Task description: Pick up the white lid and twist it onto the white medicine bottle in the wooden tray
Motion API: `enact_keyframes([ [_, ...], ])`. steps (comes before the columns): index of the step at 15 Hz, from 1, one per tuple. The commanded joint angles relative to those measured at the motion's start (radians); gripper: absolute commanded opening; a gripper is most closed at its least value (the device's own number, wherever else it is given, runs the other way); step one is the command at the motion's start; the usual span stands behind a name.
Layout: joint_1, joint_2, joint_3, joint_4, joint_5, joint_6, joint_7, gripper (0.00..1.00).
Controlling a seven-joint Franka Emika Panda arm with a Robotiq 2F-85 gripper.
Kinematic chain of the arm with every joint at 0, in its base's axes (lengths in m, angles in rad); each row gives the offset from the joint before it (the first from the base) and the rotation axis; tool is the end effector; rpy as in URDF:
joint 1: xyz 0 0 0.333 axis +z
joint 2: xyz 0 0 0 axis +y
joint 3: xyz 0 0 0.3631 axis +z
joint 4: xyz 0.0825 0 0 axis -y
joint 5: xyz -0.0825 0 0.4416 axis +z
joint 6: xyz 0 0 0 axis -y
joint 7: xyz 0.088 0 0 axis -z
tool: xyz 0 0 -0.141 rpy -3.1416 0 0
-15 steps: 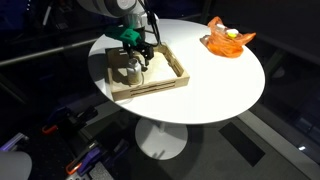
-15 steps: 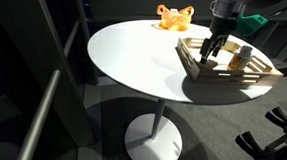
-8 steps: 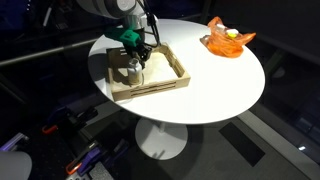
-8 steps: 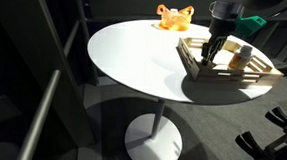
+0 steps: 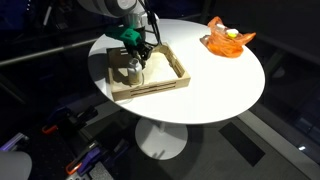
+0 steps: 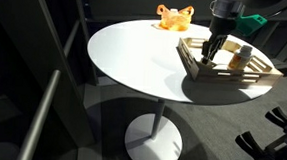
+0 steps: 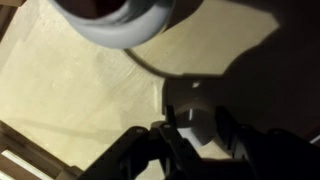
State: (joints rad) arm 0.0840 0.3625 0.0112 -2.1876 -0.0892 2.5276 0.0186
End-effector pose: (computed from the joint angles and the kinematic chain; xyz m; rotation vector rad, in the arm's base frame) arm 0.6028 0.0569 0.1798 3.0850 0.2309 -0.0304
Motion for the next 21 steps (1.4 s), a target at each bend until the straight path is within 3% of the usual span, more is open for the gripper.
enact_keyframes([
  [1,0.003,-0.036,-0.007,0.005,-0.016,-0.010,0.026,0.19],
  [13,-0.022,-0.164,-0.029,0.028,-0.024,-0.142,0.016,0.19],
  [21,-0.058,-0.303,-0.024,-0.033,0.007,-0.241,-0.028,0.19],
])
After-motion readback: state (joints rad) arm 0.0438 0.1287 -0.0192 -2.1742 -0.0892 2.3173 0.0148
